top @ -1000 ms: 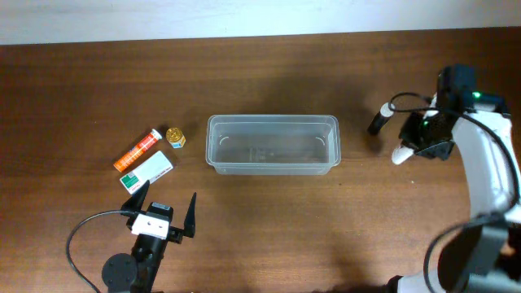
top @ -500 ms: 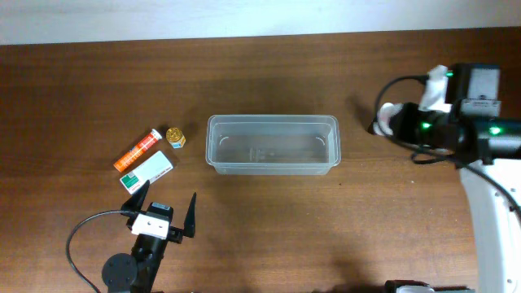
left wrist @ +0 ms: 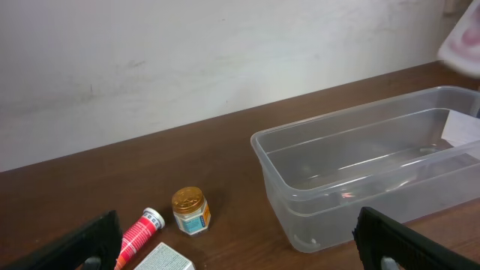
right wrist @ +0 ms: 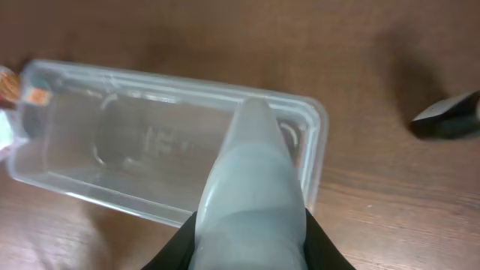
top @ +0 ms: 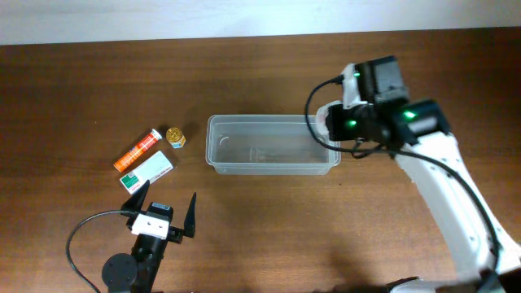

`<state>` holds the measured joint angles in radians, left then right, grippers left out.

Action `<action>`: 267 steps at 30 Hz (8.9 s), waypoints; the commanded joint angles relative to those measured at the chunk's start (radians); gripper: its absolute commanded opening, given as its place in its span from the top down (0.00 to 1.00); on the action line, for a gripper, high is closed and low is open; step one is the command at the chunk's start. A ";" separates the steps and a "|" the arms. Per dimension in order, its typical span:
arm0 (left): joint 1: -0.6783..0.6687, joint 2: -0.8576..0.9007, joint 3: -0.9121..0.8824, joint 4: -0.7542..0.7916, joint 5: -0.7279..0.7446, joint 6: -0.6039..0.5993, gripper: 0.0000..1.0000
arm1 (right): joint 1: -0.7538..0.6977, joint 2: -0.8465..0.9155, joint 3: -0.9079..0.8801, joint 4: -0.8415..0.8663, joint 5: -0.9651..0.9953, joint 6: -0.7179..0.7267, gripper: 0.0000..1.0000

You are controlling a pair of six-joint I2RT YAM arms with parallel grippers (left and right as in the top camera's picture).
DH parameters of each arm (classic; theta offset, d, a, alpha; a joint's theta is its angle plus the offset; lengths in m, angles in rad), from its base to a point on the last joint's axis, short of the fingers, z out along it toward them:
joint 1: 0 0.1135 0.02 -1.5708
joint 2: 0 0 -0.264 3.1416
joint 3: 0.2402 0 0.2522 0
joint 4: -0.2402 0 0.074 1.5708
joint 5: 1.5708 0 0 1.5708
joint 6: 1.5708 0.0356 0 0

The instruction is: Pack container

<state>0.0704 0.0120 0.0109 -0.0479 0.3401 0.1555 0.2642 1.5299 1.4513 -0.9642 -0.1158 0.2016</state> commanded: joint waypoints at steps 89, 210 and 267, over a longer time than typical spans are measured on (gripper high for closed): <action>-0.002 -0.006 -0.002 -0.007 -0.006 -0.005 0.01 | -0.346 0.477 0.476 -0.274 0.102 0.179 0.27; -0.002 -0.006 -0.002 -0.007 -0.006 -0.005 0.01 | 0.167 0.603 0.474 -0.480 0.222 0.157 0.83; -0.002 -0.006 -0.002 -0.007 -0.006 -0.005 0.01 | 0.167 0.602 0.381 -0.442 0.203 0.301 0.70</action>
<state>0.0704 0.0120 0.0109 -0.0479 0.3401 0.1555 0.4309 2.1586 1.8339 -1.4006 0.0818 0.4988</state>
